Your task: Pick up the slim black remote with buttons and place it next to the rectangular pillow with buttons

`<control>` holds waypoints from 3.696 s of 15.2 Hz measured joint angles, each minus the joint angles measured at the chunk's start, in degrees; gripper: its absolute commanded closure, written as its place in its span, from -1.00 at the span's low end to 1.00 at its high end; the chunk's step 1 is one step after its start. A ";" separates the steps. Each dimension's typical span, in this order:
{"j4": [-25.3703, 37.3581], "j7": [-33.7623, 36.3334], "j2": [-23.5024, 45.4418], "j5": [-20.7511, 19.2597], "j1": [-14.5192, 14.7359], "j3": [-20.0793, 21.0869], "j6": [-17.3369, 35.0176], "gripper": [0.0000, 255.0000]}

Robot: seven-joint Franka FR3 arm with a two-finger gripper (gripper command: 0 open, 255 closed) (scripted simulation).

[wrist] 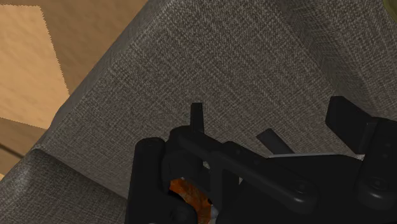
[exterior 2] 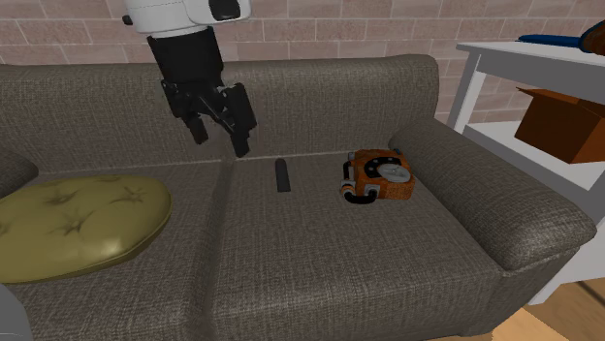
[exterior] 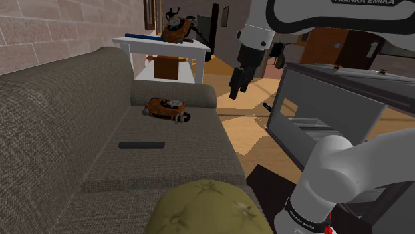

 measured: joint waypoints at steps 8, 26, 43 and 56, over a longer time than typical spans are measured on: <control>2.79 -5.05 13.03 0.33 1.85 -0.73 8.50 -1.00; 23.70 -18.53 52.62 2.04 6.84 1.22 21.72 -1.00; 41.28 -23.48 75.97 0.50 9.90 3.78 24.39 -1.00; 41.27 -23.56 76.19 0.45 9.84 3.70 24.86 1.00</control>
